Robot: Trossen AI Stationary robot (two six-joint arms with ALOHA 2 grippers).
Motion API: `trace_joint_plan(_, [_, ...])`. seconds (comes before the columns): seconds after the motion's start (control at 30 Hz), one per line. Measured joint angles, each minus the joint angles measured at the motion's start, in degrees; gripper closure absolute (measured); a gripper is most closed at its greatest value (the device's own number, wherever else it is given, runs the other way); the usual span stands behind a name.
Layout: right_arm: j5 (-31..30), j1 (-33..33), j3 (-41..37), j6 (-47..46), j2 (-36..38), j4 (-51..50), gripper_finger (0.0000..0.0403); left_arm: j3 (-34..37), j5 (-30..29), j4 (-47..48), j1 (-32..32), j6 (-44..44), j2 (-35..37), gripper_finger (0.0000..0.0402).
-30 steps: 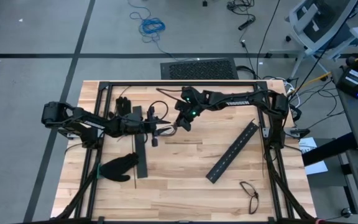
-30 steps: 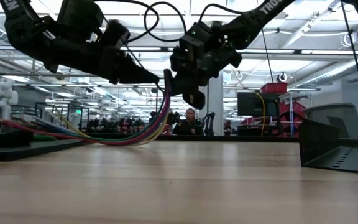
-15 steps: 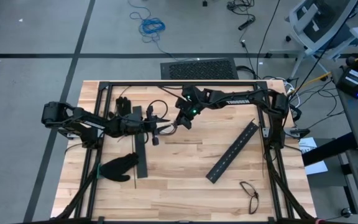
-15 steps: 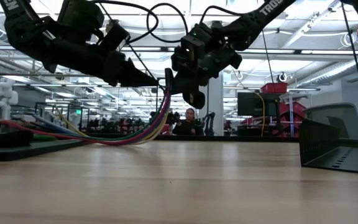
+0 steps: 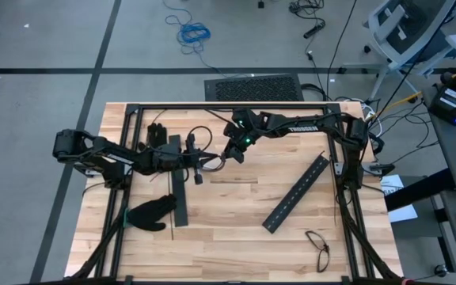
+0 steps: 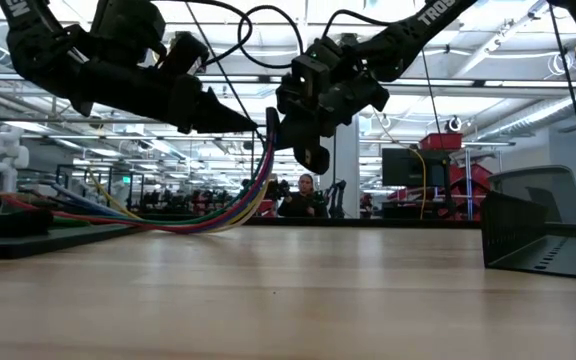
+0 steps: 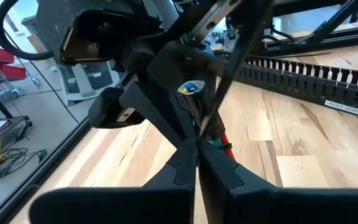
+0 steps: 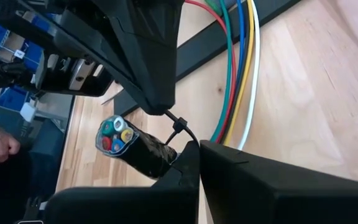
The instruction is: Ziptie cables
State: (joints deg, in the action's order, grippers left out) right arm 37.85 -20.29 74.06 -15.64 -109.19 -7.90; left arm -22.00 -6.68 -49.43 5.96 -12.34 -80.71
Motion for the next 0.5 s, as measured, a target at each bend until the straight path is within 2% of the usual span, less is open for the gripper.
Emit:
trace_joint_plan(0.2, [-0.10,0.00,0.00,-0.02,0.00,-0.02,0.0403,0.00,0.15,-0.14,0.00,0.06,0.00,0.0390])
trace_joint_plan(0.5, [-1.81,-0.26,-1.75,-1.18,0.06,0.98,0.0403,-0.26,-1.18,2.14,1.11,7.50,-0.04,0.0400])
